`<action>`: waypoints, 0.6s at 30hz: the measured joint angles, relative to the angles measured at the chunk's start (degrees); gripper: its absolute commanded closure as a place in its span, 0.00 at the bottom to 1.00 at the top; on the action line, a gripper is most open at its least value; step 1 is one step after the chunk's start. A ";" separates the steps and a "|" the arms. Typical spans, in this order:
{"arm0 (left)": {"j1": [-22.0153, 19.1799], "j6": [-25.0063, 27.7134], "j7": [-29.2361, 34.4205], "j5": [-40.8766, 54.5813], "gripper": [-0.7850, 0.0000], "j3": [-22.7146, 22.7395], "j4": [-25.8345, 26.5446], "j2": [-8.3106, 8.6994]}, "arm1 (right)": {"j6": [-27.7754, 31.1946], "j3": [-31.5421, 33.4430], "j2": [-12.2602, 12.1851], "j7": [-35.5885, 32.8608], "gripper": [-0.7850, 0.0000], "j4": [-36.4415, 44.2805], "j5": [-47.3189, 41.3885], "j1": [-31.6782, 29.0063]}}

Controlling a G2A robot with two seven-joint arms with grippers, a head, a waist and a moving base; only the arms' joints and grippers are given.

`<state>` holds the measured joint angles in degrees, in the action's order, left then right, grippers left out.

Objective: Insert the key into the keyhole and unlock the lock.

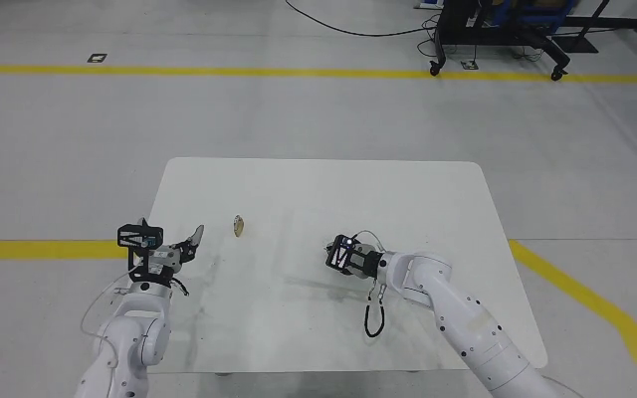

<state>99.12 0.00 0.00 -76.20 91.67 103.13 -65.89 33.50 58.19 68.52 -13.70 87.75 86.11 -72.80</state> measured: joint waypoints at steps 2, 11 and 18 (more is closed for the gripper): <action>0.01 0.01 -0.11 -0.17 0.00 0.01 0.15 0.02 | 0.00 0.00 0.00 0.00 1.00 0.00 0.00 0.00; 1.18 2.26 0.75 -14.33 0.00 -4.80 10.26 0.09 | 0.00 0.00 0.00 0.00 1.00 0.00 0.00 0.00; -3.94 10.53 7.35 -28.45 0.00 -14.95 11.17 0.00 | 0.00 0.00 0.00 0.00 1.00 0.00 0.00 0.00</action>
<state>95.18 10.53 7.35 -104.65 76.72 114.30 -65.89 33.50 58.19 68.52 -13.70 87.75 86.11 -72.80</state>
